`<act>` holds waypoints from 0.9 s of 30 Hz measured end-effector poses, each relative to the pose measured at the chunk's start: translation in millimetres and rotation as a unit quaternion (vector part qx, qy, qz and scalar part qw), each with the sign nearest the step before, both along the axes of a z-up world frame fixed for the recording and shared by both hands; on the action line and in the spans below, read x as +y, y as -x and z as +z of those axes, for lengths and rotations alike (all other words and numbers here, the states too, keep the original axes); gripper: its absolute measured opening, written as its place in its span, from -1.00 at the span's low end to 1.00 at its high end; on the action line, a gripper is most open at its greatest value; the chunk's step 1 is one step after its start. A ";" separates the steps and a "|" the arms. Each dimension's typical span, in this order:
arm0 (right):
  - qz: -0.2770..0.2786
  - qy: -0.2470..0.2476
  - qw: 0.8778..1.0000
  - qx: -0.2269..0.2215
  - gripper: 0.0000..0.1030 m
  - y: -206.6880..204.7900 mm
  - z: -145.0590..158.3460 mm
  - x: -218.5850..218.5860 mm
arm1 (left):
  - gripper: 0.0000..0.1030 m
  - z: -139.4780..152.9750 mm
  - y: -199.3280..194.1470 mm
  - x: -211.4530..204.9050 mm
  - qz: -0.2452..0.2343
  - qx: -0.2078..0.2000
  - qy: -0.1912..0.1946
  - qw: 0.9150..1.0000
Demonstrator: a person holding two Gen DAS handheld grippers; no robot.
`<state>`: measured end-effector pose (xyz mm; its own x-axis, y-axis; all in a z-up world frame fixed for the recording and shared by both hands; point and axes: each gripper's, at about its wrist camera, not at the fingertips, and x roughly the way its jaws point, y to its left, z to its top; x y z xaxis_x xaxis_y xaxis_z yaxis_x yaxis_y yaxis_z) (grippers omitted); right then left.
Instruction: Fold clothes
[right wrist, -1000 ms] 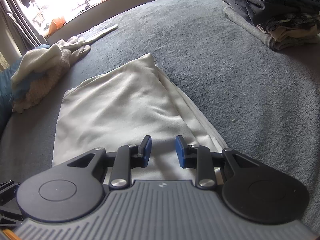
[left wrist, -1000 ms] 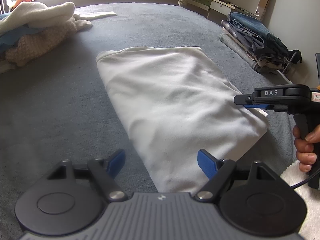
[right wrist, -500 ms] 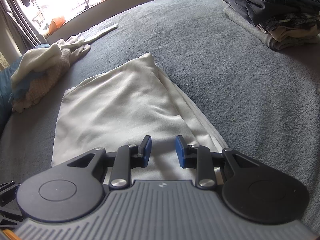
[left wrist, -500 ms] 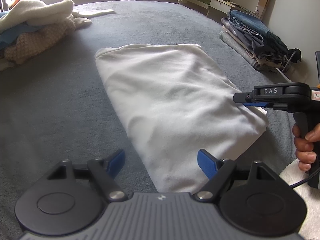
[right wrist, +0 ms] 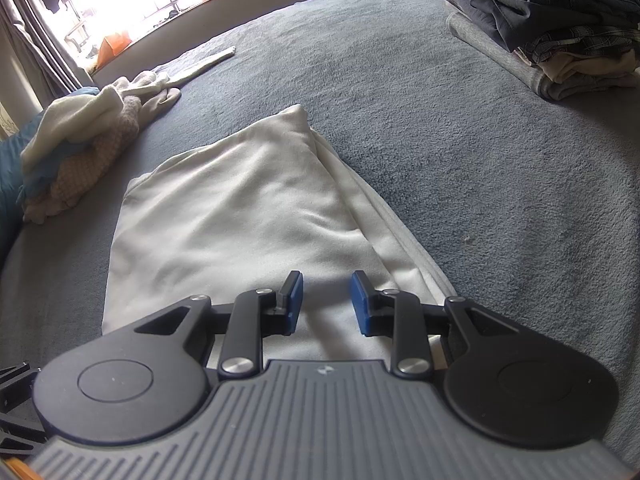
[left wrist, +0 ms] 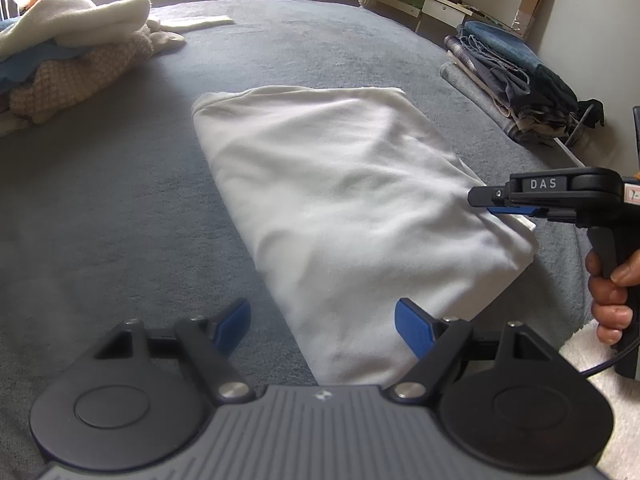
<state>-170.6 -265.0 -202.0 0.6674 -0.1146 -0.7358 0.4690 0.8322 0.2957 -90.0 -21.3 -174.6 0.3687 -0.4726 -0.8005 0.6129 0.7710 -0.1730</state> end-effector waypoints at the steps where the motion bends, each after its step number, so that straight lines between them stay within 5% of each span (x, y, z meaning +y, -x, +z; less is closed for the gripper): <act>1: 0.000 0.000 1.000 0.000 -0.50 0.0 0.0 0.0 | 0.56 0.2 -0.1 -0.1 0.001 -0.001 0.000 1.000; 27: 0.000 -0.001 1.000 0.001 -0.50 -1.2 0.0 -0.8 | 0.56 -0.6 0.5 -0.2 -0.002 -0.002 -0.003 1.000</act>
<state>-169.4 -265.8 -202.0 0.6663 -0.1133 -0.7371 0.4690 0.8321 0.2961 -90.5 -21.5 -175.3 0.3702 -0.4690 -0.8019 0.6168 0.7696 -0.1653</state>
